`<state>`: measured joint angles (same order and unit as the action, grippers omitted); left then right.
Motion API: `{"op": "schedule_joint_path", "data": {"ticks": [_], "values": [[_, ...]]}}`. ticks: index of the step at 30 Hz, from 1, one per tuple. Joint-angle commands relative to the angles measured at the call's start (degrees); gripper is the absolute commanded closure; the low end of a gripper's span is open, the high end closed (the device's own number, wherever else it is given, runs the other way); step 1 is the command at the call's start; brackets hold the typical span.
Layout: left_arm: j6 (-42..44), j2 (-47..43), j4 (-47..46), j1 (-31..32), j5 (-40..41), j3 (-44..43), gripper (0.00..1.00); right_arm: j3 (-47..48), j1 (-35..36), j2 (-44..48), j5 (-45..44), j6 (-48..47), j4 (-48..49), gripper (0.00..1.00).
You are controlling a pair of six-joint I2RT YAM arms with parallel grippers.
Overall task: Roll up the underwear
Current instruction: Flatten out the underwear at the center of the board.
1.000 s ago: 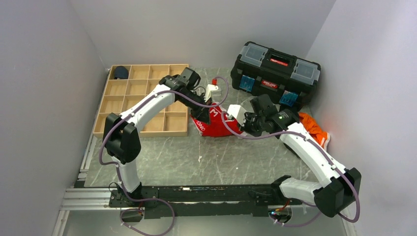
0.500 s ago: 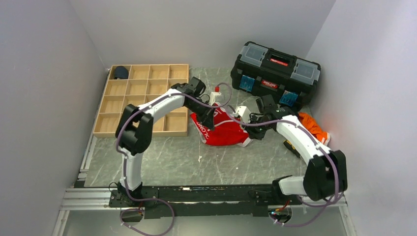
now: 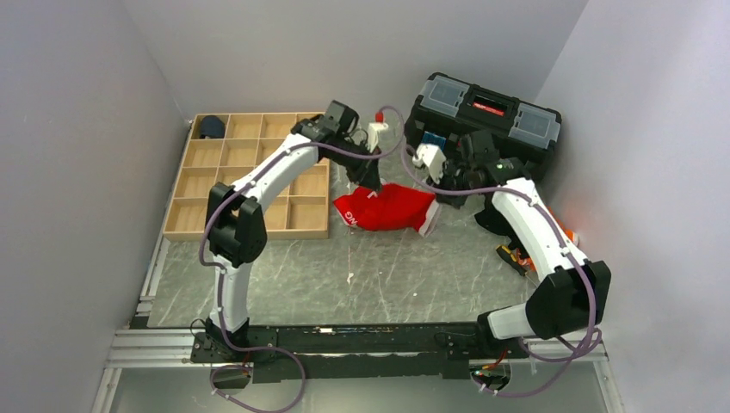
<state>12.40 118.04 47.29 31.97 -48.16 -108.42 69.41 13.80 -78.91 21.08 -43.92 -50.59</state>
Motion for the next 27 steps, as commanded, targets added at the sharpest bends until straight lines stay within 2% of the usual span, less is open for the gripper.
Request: {"op": "schedule_joint_path", "data": {"ticks": [1, 7, 8, 10, 14, 17, 20, 21, 23, 24, 25, 26, 27], "values": [[-2.32, -3.25, 1.39, -3.15, 4.01, -10.05, 1.00, 12.58, -0.01, -2.01, -3.10, -0.03, 0.47, 1.00], [-3.61, -3.00, 2.61, -5.91, 11.37, -27.90, 1.00, 32.32, 0.74, -9.63, -9.68, -2.84, -4.65, 1.00], [-3.20, -4.09, 2.37, -5.87, 11.92, -29.51, 1.00, 35.00, 1.42, -10.43, -10.78, -3.52, -5.85, 1.00], [-2.30, -7.66, 0.67, -5.66, 12.38, -27.22, 1.00, 37.06, 3.31, -9.51, -13.85, -4.52, -6.74, 1.00], [1.04, -17.38, -2.57, -2.24, 13.27, -12.74, 1.00, 27.99, 9.51, -1.53, -18.37, -5.03, -3.55, 1.00], [3.70, -24.35, -5.83, 2.48, 14.67, 3.58, 1.00, 14.20, 15.12, 7.27, -20.92, -4.38, -0.67, 1.00], [3.94, -30.19, -10.03, 6.90, 14.72, 21.66, 1.00, 3.13, 19.03, 13.97, -21.74, -1.56, -2.09, 0.99], [4.03, -31.74, -11.33, 8.10, 14.27, 27.31, 1.00, 0.35, 19.49, 15.72, -20.47, -0.33, -3.48, 0.96], [4.37, -34.24, -14.66, 10.38, 13.23, 37.19, 0.99, -5.16, 18.83, 19.23, -14.81, 0.89, -5.50, 0.79], [4.66, -35.95, -16.44, 11.21, 12.58, 41.85, 0.91, -8.18, 18.11, 21.19, -11.94, 1.00, -5.77, 0.69], [4.87, -37.39, -18.54, 11.87, 11.68, 45.88, 0.80, -10.82, 17.50, 22.91, -9.36, 0.95, -5.95, 0.52], [5.65, -38.71, -19.82, 12.57, 10.66, 49.45, 0.70, -12.95, 16.83, 23.98, -7.21, 1.17, -6.03, 0.41], [6.35, -40.02, -20.77, 13.44, 10.55, 51.94, 0.62, -14.38, 16.26, 24.83, -5.96, 1.53, -6.07, 0.36]]}}
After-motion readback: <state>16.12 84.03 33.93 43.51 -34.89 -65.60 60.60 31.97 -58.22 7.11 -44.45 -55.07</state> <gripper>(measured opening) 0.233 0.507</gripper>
